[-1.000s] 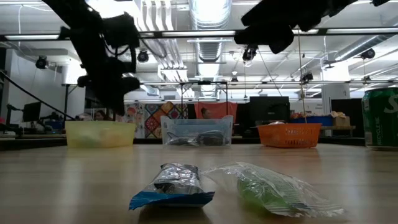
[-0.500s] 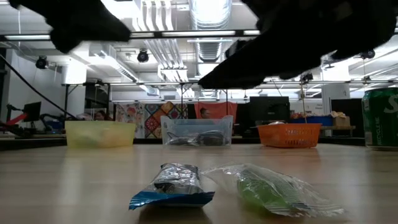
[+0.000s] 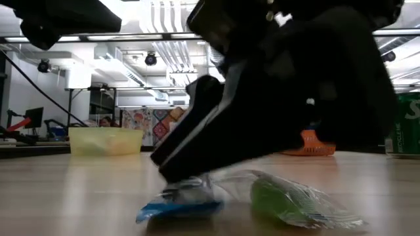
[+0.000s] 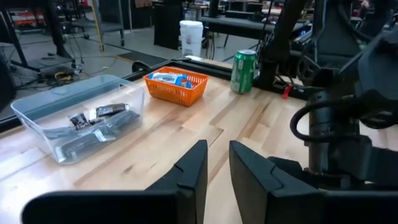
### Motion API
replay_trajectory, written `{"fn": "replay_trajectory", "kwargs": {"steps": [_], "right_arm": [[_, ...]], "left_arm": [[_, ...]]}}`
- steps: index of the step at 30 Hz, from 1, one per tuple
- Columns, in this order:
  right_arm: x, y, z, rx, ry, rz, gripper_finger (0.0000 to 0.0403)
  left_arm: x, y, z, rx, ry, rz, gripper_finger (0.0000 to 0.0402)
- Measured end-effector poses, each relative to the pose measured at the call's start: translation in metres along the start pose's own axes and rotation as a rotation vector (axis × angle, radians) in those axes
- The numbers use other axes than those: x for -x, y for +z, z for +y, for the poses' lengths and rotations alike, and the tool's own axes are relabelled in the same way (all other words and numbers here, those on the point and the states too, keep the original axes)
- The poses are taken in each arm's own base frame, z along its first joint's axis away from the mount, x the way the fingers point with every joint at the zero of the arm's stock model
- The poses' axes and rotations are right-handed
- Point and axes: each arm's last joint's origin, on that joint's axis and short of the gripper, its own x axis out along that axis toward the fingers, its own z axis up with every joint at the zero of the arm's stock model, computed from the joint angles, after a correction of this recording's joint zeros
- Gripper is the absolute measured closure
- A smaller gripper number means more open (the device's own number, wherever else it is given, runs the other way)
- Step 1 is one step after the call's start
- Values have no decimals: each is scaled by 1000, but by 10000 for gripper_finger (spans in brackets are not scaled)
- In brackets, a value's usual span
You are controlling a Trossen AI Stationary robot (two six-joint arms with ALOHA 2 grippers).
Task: Organize candy in baskets
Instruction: Put the white chocolate bar chocolate into the orange bin
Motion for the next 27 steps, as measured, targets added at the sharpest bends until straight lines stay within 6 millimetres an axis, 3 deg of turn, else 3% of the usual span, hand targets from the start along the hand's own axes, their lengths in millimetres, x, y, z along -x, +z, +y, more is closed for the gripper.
{"fn": "replay_trajectory", "kwargs": {"steps": [5, 12, 15, 22, 25, 27], "right_arm": [[-8, 0, -6, -10, -21, 44, 184], [-5, -5, -34, -192, -335, 72, 184], [-1, 0, -43, -217, -352, 58, 184], [18, 19, -55, -85, -150, 43, 184], [21, 19, -61, 26, 54, 34, 184], [20, 15, -66, 63, 82, 42, 184]], "left_arm": [[-4, -12, -6, -18, 4, 4, 352], [-6, -18, -8, -22, 5, 4, 352], [-5, -15, -8, -42, 3, 3, 352], [-4, -4, -15, -96, -55, 30, 352], [-4, 0, -18, -86, -58, 26, 352], [-4, 1, -19, -87, -59, 25, 352]]}}
